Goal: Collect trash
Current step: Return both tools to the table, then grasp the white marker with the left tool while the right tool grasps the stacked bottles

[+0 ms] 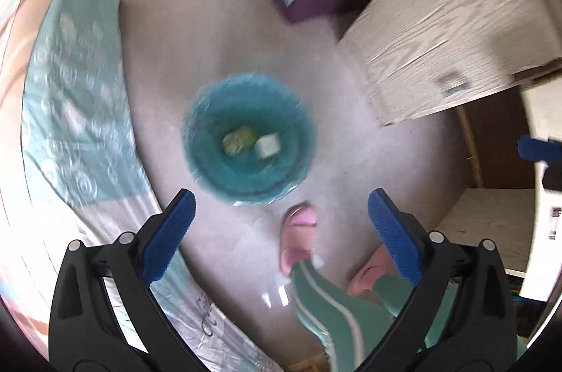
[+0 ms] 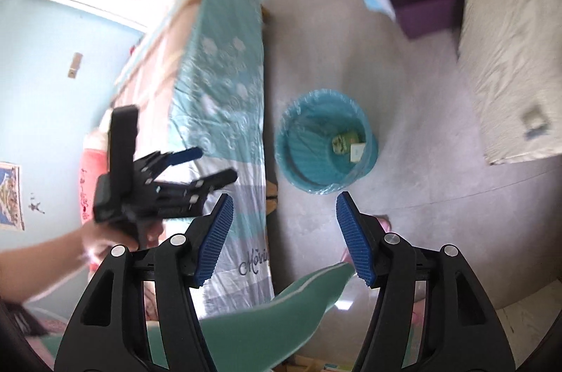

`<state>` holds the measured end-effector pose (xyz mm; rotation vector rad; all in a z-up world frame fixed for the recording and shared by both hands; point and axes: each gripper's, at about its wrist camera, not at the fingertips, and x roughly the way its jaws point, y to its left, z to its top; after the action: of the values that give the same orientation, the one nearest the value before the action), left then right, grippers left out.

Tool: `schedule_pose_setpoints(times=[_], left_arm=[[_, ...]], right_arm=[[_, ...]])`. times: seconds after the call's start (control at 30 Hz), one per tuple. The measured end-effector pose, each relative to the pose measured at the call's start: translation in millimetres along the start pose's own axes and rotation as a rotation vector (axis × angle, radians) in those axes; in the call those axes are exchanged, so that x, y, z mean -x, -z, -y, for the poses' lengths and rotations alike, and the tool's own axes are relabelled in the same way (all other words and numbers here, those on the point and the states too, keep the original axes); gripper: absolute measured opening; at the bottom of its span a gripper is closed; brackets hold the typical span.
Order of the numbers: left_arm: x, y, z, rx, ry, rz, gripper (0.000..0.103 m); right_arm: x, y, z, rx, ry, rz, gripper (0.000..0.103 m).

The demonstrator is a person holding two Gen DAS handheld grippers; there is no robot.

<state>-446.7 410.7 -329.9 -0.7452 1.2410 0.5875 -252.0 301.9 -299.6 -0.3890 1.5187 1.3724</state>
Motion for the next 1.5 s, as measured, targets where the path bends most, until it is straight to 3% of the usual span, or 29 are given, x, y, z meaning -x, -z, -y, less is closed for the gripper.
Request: schedule_pose_setpoints(times=[0.17,0.27,0.37,0.47,0.63,0.8,0.93,1.0,1.13,1.37,1.5], left_arm=[[68.4,-37.8,61.1,-0.186,-0.029,0.085,0.096],[118.0,-63.3,111.9,-0.310,-0.073,0.186,0.096],[155.9,-84.4,163.4,-0.407,-0.009,0.226,0.096],[176.0,-102.6,215.1,-0.500,0.134,0.188,0.096],[194.8,-110.3,312.6,-0.654,0.195,0.265,0.096],[195.9,-119.2,408.7,-0.718,0.309,0.266,0.096],[194.4,-121.0,491.4,-0.839,0.383,0.276,0.096],[184.0,-122.4,537.2,-0.911,0.372,0.235,0.096],[171.8,-118.4,603.6,-1.041,0.360,0.295,0.096],[126.2,-116.1,673.4,-1.208,0.340,0.283,0.096],[94.6,-121.8,696.2,-1.246,0.321,0.230,0.085]], right_arm=[[114.8,31.2,-19.3,-0.031,0.063,0.194,0.064],[176.2,50.0,-21.4,-0.059,0.123,0.317,0.067],[236.8,78.0,-12.9,-0.117,0.207,0.446,0.069],[279.6,103.1,4.9,-0.173,0.270,0.529,0.070],[344.3,142.9,49.1,-0.243,0.367,0.618,0.070],[402.3,173.6,102.1,-0.289,0.427,0.688,0.070],[445.1,195.4,156.5,-0.342,0.455,0.734,0.070],[461.1,203.7,180.5,-0.368,0.478,0.745,0.069],[484.3,215.6,225.5,-0.411,0.508,0.757,0.066],[501.8,216.2,297.8,-0.468,0.541,0.728,0.049],[501.4,209.1,333.3,-0.483,0.521,0.705,0.048]])
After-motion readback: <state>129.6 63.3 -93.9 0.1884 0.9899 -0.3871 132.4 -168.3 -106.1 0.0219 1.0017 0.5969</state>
